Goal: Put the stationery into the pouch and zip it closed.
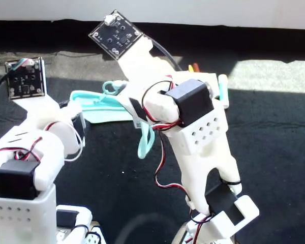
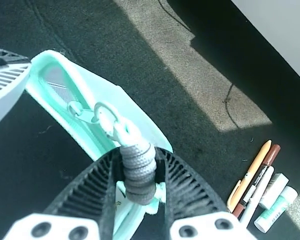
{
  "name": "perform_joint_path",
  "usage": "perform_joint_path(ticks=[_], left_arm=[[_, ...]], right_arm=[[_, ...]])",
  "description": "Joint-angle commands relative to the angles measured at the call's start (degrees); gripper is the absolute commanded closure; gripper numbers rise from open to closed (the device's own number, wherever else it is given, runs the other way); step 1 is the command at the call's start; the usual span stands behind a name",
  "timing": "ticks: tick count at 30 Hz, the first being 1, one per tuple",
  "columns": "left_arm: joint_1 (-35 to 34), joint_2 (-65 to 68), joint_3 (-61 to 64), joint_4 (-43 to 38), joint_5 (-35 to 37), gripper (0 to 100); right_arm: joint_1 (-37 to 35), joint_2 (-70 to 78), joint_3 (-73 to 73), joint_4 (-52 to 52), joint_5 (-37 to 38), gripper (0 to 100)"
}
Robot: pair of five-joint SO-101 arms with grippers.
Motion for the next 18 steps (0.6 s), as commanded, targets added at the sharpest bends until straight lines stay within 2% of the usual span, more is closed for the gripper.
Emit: perform_joint_path(ticks=[1,4,11,18], left_arm=[[0.04,5.32,1.19,-1.58,0.44,99],[-0.48,7.96,0.31,-2.20,0.44,99],[-7.69,11.21,0.75,-5.01,0.35,99],[-7.69,14.55,0.31,-5.80,0.35,99]], right_arm=[[1.98,-1.89,-1.89,-1.45,-0.18,99.3],[4.00,-1.80,-1.80,-1.27,-0.18,99.3],[14.29,-0.22,-1.63,-1.71,-0.18,99.3],[14.73,5.58,-1.71,-1.63,-0.44,99.3]])
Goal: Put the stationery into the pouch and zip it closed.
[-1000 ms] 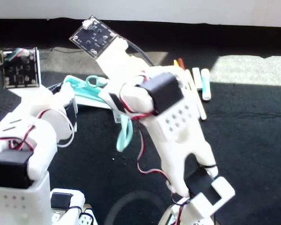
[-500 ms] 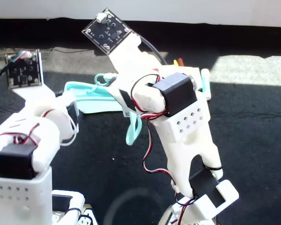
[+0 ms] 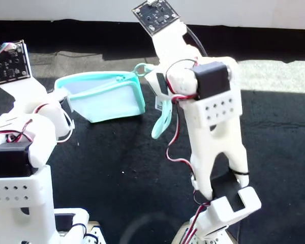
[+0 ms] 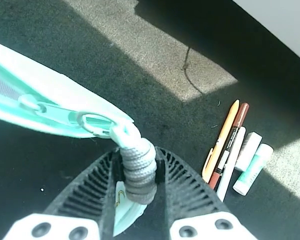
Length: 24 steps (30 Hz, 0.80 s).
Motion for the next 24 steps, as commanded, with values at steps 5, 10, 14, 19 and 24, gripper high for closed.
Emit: perform_joint_path(ticks=[5,10,14,19,24], left_arm=[[-0.75,4.70,0.04,-0.62,0.35,98],[4.44,4.62,-0.31,-0.62,-1.85,97],[7.25,4.62,-0.31,-1.32,-2.73,99],[7.34,4.70,0.22,-4.13,-2.81,99],[7.34,4.70,0.31,-4.22,-2.81,99]], right_arm=[[0.31,1.10,-2.24,-0.92,-0.53,99.3],[-4.26,-0.13,-2.33,0.66,-2.90,90.1],[-7.08,-3.30,-2.33,0.57,-6.68,73.6],[-9.10,-8.13,-2.33,0.57,-9.41,73.2],[-11.03,-9.01,-1.71,-1.54,-12.66,73.0]])
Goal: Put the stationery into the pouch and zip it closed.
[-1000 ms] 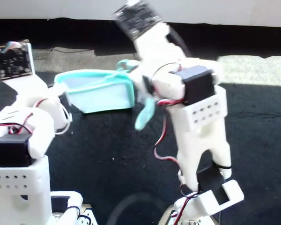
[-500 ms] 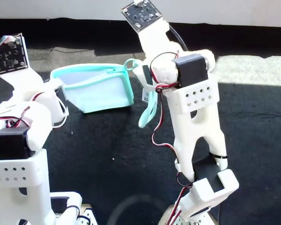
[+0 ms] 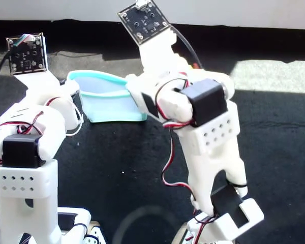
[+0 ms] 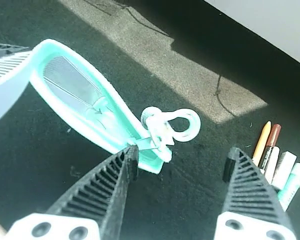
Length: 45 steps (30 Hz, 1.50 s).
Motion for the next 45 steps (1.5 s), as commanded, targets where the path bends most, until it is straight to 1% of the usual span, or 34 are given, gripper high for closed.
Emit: perform_joint_path(ticks=[1,4,7,10,16,25,30,36,41,45], left_arm=[[1.01,2.77,0.92,0.18,-0.53,99],[1.01,2.77,1.01,0.26,-0.53,99],[1.01,2.77,1.10,0.35,-0.53,99],[0.92,2.77,2.07,0.09,-0.53,99],[0.84,2.77,4.00,-0.09,-0.53,99],[0.66,2.33,3.56,-0.09,-0.53,99],[0.57,2.24,3.38,-1.58,-0.44,99],[0.57,2.24,-1.63,-1.93,-0.44,99],[0.57,2.24,-4.53,-1.76,-0.44,88],[0.57,2.24,-5.93,-1.76,-0.44,87]], right_arm=[[-1.01,-1.98,-1.54,-2.68,-3.16,72.9],[-1.01,0.92,-2.07,-5.67,-6.33,72.8],[-1.10,4.53,-1.63,-5.76,-7.74,72.8],[-1.01,8.22,-1.98,-5.49,-7.65,72.8],[-1.10,10.07,-1.71,-6.02,-7.56,72.8],[1.71,13.93,-1.89,-3.47,-7.65,73.5],[1.54,13.93,-1.71,-1.19,-7.38,83.8],[1.71,14.11,-1.71,-0.84,-7.30,83.8],[1.71,14.20,-1.80,-1.19,-7.30,83.8],[1.71,14.20,-1.98,-1.19,-7.30,83.8]])
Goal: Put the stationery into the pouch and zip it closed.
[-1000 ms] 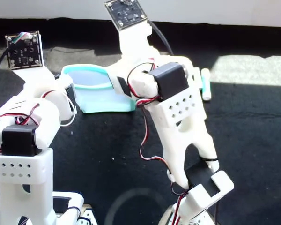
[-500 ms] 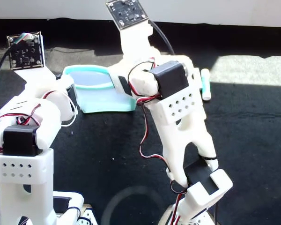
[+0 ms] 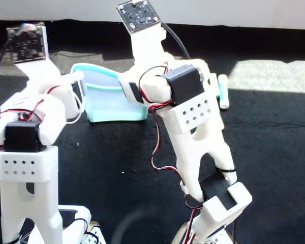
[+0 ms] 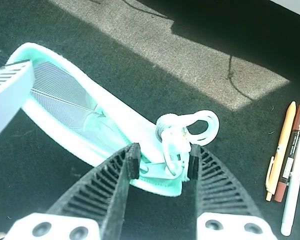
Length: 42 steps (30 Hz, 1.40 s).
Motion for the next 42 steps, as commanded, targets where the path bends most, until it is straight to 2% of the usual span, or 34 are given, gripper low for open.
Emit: perform_joint_path(ticks=[1,11,20,29,37,42], left_arm=[[0.48,0.75,-2.15,0.00,-0.70,87],[0.48,0.75,-9.10,0.62,-0.53,87],[0.48,0.75,-16.22,9.23,-0.70,87],[0.48,0.66,-17.10,6.51,-0.79,87],[-0.31,1.19,-26.15,7.38,-0.62,87],[-0.13,3.65,-24.48,7.38,-0.79,87]], right_arm=[[0.92,0.75,0.22,0.31,0.00,83.8],[0.92,0.75,0.22,0.31,0.00,83.8],[0.92,0.75,0.04,0.31,0.00,83.8],[0.92,0.75,0.04,0.31,0.00,83.8],[0.92,0.84,0.04,0.22,0.00,83.8],[0.92,0.75,0.04,0.22,0.00,83.8]])
